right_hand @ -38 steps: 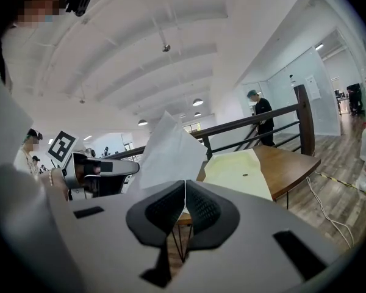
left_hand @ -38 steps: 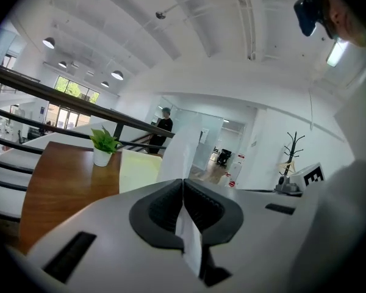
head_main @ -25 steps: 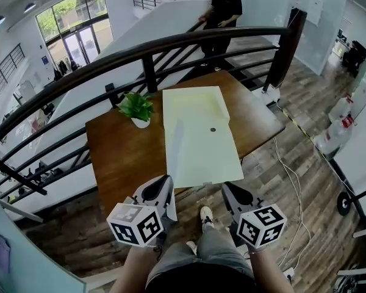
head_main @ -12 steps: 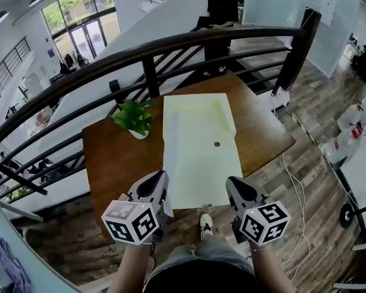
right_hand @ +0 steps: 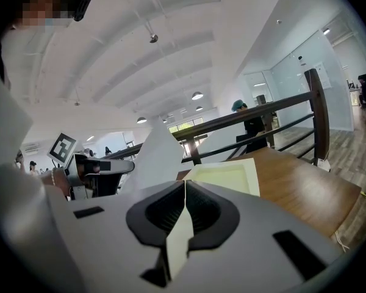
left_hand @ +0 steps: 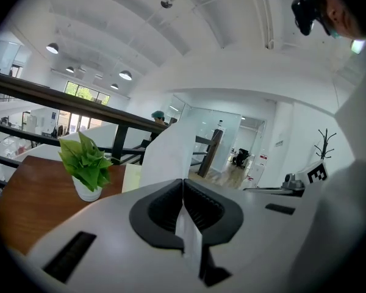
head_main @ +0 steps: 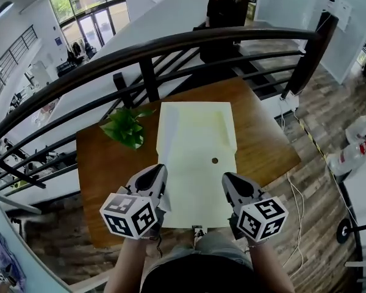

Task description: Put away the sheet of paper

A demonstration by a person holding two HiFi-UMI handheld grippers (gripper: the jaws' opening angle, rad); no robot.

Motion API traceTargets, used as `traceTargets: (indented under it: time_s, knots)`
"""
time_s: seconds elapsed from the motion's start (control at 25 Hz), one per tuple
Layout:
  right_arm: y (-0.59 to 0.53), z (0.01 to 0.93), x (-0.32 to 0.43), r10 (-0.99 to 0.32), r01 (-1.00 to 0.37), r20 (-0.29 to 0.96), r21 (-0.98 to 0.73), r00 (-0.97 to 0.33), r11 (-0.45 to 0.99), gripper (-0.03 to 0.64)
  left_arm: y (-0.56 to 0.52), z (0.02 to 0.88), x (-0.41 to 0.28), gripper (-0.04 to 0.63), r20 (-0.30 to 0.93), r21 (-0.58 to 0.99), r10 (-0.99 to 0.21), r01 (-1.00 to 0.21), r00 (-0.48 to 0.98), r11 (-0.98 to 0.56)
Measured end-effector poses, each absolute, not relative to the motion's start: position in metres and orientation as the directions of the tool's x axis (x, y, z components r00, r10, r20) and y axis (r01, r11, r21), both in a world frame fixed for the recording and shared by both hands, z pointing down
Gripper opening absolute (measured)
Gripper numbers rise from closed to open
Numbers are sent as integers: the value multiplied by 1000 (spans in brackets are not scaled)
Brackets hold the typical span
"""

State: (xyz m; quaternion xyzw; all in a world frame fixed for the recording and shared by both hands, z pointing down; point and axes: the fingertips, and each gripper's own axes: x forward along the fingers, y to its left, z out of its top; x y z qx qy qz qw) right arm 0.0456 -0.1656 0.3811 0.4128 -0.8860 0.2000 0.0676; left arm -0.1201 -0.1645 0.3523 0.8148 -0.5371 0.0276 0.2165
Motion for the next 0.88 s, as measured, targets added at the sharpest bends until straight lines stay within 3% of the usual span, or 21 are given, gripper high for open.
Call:
traceTargets:
  time_s: [0.4, 0.88]
  knots:
    - [-212, 390, 58, -664, -725, 292, -314, -688, 613, 28, -203, 367, -99, 21, 323, 300, -855, -901, 406, -314]
    - [-225, 408, 67, -648, -724, 326, -353, -688, 592, 28, -217, 382, -83, 21, 434, 153, -793, -903, 427, -402]
